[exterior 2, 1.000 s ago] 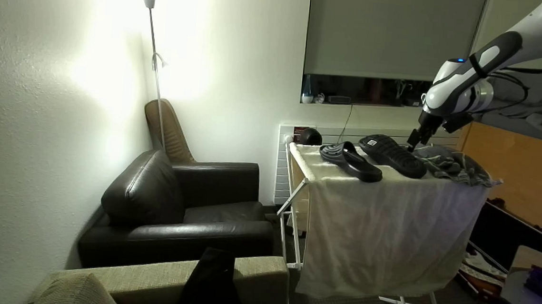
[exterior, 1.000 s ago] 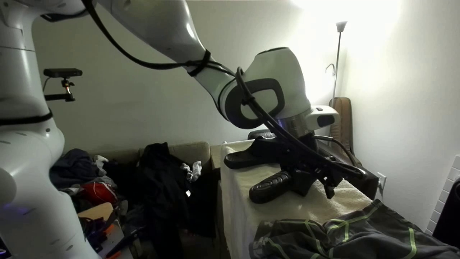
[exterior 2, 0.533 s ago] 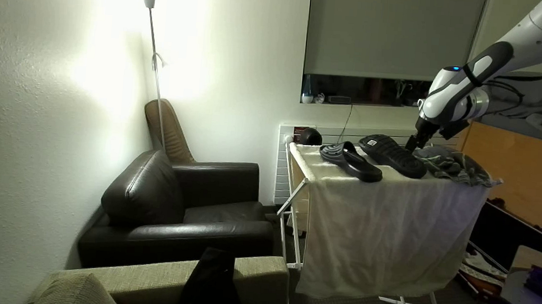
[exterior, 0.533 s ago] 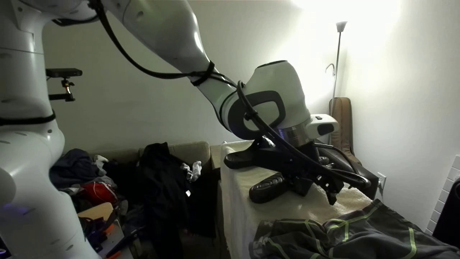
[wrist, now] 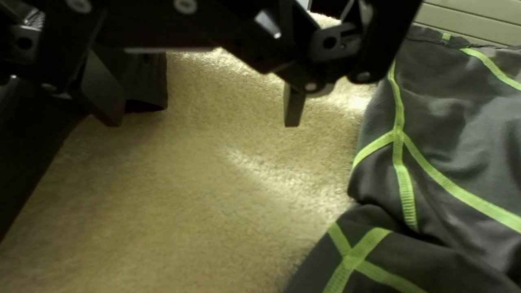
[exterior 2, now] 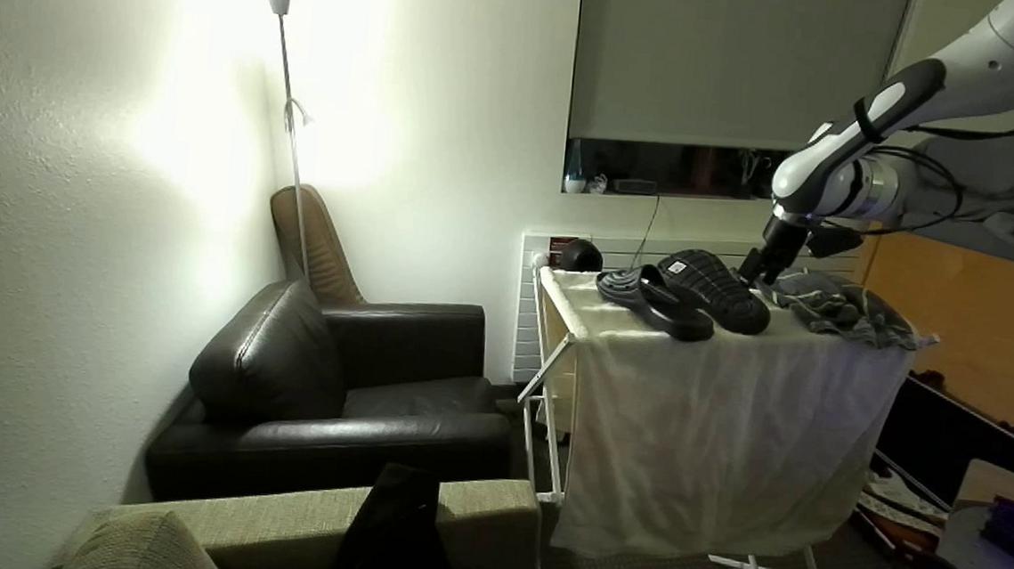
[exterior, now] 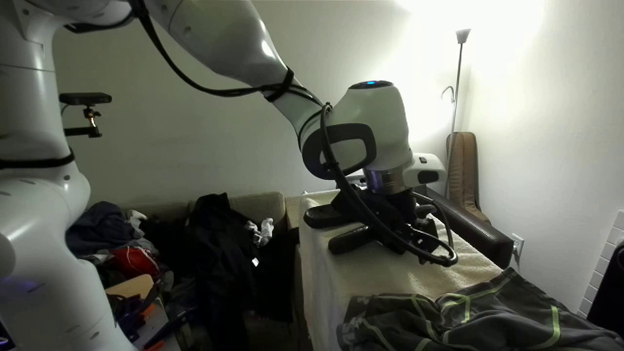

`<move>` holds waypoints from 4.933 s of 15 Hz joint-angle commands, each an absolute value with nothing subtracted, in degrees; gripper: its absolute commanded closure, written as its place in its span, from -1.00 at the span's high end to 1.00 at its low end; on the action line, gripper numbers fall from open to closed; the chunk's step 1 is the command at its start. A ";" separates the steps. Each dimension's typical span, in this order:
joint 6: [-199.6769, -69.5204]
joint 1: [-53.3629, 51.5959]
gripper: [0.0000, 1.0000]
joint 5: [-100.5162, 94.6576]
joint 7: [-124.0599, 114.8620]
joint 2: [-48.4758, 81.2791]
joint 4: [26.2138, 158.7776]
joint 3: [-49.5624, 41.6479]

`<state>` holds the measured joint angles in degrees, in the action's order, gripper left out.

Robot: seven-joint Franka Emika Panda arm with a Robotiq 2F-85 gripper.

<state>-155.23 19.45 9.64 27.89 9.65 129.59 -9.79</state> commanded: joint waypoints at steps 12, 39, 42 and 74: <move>-134.80 19.04 1.00 29.07 34.23 9.11 127.69 -7.47; -108.27 15.95 1.00 32.89 46.83 7.58 123.64 -8.65; -108.28 15.83 1.00 32.75 47.01 7.57 123.64 -8.74; -131.34 13.79 1.00 20.29 36.48 0.07 128.76 -10.60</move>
<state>-128.53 14.68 23.67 39.40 2.93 125.59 -10.22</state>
